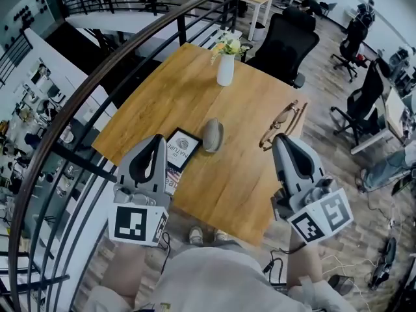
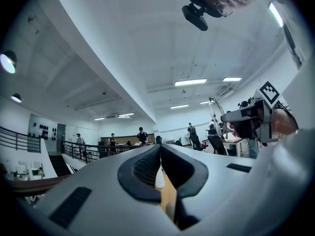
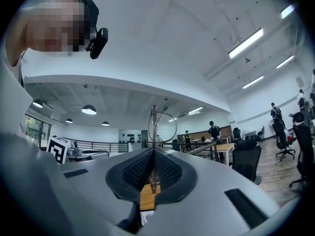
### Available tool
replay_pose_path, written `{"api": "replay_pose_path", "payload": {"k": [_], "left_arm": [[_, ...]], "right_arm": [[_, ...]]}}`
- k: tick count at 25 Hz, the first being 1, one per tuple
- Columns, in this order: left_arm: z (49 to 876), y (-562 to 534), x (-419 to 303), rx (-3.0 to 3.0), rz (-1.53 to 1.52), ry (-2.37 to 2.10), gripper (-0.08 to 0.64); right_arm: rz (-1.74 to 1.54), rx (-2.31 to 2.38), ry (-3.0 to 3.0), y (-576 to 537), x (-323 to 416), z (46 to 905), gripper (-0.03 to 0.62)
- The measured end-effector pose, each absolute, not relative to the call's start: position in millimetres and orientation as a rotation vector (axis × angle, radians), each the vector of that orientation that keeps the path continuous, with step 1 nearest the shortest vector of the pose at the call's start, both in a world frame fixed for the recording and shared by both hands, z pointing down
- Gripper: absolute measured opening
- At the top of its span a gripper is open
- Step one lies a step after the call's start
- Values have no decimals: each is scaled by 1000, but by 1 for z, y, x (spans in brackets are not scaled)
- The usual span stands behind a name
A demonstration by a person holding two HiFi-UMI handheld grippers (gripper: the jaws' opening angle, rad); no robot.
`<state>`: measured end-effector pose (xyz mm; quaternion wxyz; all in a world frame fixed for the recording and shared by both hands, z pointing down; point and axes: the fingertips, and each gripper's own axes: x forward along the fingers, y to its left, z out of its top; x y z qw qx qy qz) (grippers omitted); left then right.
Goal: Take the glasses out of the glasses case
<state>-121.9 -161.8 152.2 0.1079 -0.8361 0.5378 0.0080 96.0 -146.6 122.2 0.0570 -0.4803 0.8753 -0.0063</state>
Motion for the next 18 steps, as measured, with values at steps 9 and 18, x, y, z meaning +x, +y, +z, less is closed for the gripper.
{"api": "replay_pose_path", "payload": {"k": [9, 18], "left_arm": [[191, -155, -106, -2519, -67, 1541, 17], [234, -147, -116, -2561, -154, 1586, 17]], "right_arm": [[-48, -1459, 2750, -132, 96, 157, 29], [-93, -1481, 2824, -124, 94, 205, 29]]}}
